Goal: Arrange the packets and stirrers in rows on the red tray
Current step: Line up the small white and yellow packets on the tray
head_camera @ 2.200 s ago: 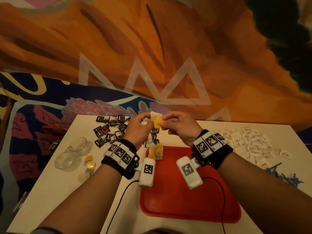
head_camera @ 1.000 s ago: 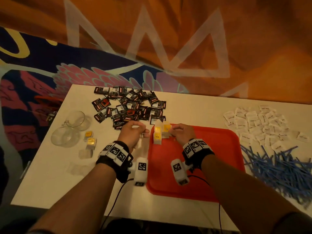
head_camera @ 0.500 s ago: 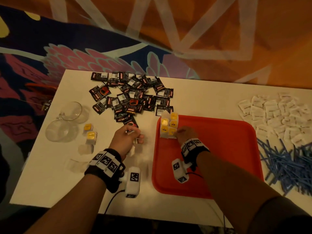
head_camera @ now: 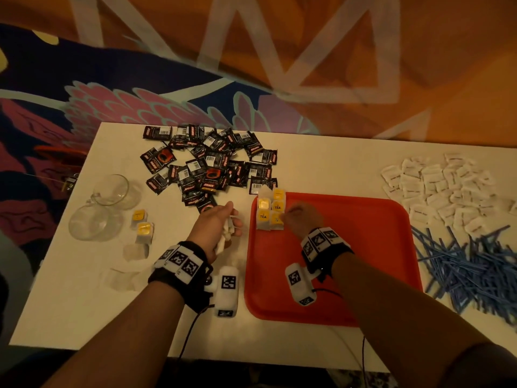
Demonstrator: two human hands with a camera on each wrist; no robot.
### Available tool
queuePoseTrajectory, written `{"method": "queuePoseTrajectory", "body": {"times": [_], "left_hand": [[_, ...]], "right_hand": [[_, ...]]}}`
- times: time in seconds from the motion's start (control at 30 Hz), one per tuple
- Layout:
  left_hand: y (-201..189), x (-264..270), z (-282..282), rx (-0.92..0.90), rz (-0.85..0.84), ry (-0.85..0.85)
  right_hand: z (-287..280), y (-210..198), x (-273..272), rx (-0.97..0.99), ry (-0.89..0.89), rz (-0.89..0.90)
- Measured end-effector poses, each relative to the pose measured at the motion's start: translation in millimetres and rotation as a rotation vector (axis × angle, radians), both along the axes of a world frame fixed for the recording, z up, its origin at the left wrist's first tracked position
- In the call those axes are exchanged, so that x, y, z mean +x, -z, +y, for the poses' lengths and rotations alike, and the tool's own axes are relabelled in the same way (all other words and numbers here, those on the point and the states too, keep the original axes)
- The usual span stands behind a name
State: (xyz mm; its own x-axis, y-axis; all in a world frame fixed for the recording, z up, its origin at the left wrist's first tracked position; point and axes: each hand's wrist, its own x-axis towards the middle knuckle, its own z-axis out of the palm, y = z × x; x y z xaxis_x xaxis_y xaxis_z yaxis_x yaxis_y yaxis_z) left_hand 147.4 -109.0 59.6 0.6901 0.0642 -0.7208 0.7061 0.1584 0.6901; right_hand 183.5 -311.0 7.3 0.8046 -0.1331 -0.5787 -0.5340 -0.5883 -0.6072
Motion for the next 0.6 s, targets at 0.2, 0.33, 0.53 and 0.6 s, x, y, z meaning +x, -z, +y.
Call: {"method": "queuePoseTrajectory", "body": {"times": [0.2,0.33,0.53,0.6], "left_hand": [[-25,7,-29,-0.149,-0.006,-0.065],[-49,10,-52,-0.247,0.002,-0.102],[-76,13,-75,-0.359,0.000,-0.094],[-80,14,-83,-0.407,-0.019,-0.094]], "right_hand": [[7,-69,-17,0.384,-0.233,-0.367],[3,-110,-28,0.350,-0.451,-0.481],[-9,-147,-38,0.118,-0.693,-0.665],[-14,-154,-37,0.105,-0.693,-0.700]]}}
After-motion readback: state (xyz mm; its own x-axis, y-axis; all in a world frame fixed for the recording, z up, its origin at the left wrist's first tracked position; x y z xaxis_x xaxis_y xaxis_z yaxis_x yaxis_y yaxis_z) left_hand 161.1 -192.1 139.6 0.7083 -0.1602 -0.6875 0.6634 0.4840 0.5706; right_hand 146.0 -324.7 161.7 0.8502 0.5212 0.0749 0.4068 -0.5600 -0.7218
